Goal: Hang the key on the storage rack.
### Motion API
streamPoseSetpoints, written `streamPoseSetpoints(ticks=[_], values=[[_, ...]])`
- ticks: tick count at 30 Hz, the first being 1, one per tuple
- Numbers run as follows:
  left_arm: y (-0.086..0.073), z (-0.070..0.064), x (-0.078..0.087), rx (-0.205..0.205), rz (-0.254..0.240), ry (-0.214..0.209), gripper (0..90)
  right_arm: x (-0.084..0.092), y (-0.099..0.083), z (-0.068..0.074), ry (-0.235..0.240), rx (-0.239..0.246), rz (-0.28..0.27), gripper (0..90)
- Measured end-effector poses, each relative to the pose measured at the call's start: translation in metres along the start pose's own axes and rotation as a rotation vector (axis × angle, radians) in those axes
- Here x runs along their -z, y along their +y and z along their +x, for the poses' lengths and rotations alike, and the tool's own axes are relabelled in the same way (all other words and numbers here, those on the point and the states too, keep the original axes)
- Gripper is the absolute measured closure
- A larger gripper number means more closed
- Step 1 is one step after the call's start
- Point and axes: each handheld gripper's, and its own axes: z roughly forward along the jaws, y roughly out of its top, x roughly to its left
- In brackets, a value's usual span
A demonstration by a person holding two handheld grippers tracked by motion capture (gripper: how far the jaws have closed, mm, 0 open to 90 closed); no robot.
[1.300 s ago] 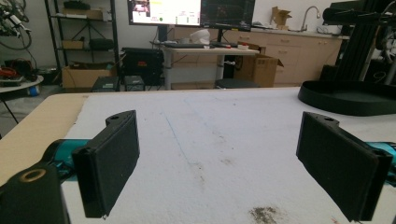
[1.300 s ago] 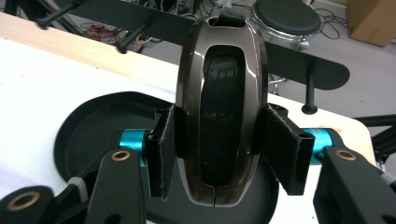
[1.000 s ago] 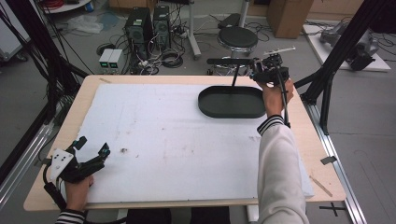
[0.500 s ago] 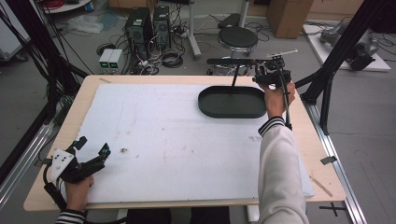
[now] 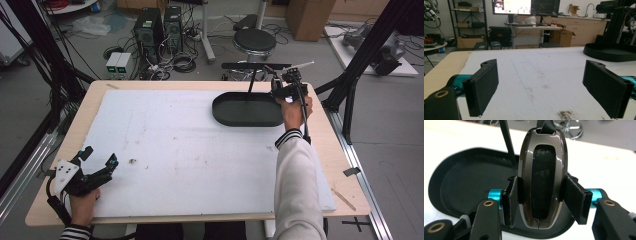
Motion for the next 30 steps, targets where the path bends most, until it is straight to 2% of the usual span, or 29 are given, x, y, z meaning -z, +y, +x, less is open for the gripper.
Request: streamPoseSetpoints(ticks=[8, 13, 15, 16, 17, 18, 19, 20, 21, 22, 23, 24, 29, 30], values=[[0.000, 0.000, 0.000, -0.002, 0.001, 0.000, 13.7, -0.008, -0.001, 0.002, 0.005, 0.015, 0.005, 47.7], [0.000, 0.000, 0.000, 0.001, 0.001, 0.000, 13.7, -0.010, -0.001, 0.003, 0.012, 0.010, 0.009, 47.4], [0.000, 0.000, 0.000, 0.002, 0.000, 0.000, 13.7, -0.010, -0.001, 0.002, 0.021, -0.014, 0.017, 46.3], [0.000, 0.000, 0.000, 0.003, 0.001, 0.001, 13.7, -0.010, -0.001, 0.002, 0.027, -0.030, 0.021, 42.3], [0.000, 0.000, 0.000, 0.004, 0.002, 0.001, 13.7, -0.010, -0.001, 0.003, 0.026, -0.033, 0.007, 31.1], [0.000, 0.001, 0.000, 0.003, 0.004, 0.001, 13.7, -0.010, 0.000, 0.004, 0.018, -0.029, 0.004, 24.0], [0.000, 0.001, 0.000, 0.005, 0.005, 0.001, 13.7, -0.009, 0.001, 0.006, -0.001, -0.023, 0.001, 14.7], [0.000, 0.001, 0.000, 0.006, 0.005, 0.001, 13.7, -0.008, 0.002, 0.009, -0.036, -0.016, 0.001, 8.9], [0.000, 0.001, 0.000, 0.006, 0.004, 0.001, 13.7, -0.005, 0.002, 0.010, -0.045, -0.002, -0.002, 8.7], [0.000, 0.001, 0.000, 0.006, 0.004, 0.001, 13.7, -0.003, 0.002, 0.011, -0.043, 0.006, -0.011, 2.8], [0.000, 0.001, 0.000, 0.006, 0.005, 0.001, 13.7, 0.000, 0.003, 0.013, -0.064, 0.012, -0.027, 0.5], [0.000, 0.001, 0.000, 0.004, 0.005, 0.001, 13.7, 0.002, 0.003, 0.014, -0.064, 0.024, -0.032, 0.5], [0.000, 0.000, 0.000, 0.002, 0.001, -0.001, 13.7, 0.021, 0.003, 0.019, -0.012, 0.105, -0.100, 0.4], [0.000, 0.000, 0.000, -0.002, 0.001, 0.000, 13.7, 0.024, 0.002, 0.019, -0.011, 0.106, -0.108, 0.4]])
